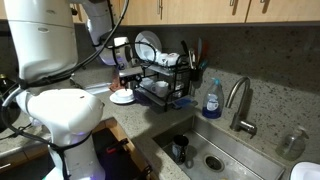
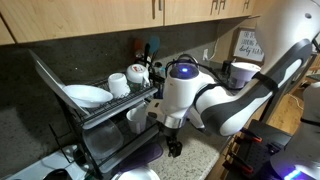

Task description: Pick the purple lid on the counter and put it in the dish rack

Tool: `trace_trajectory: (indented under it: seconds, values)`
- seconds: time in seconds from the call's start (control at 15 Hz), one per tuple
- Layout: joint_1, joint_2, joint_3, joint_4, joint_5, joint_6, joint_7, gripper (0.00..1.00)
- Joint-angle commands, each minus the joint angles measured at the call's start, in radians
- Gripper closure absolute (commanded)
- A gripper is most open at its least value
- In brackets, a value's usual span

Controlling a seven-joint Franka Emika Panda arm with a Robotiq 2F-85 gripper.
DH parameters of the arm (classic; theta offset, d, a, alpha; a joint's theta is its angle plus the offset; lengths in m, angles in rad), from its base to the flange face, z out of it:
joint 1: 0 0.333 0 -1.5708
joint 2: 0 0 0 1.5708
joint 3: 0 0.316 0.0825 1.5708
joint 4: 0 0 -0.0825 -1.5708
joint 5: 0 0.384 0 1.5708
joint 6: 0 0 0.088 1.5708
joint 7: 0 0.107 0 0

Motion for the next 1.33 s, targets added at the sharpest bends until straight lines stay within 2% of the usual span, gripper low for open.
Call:
trace_trajectory:
  seconds: [0.0,0.47,0.8,0.87,0.93,1.27]
  values:
    - [0.005,0.103,0.011,0.083,-0.108,-0.009,0.048,0.00]
    - [0.075,0.259,-0.062,0.194,-0.357,-0.042,0.200,0.00]
    - [0.118,0.352,-0.102,0.280,-0.493,-0.084,0.295,0.00]
    - [0.125,0.367,-0.107,0.295,-0.517,-0.096,0.313,0.08]
    - [0.129,0.380,-0.108,0.309,-0.536,-0.108,0.326,0.26]
    - [0.136,0.386,-0.099,0.331,-0.593,-0.143,0.380,0.66]
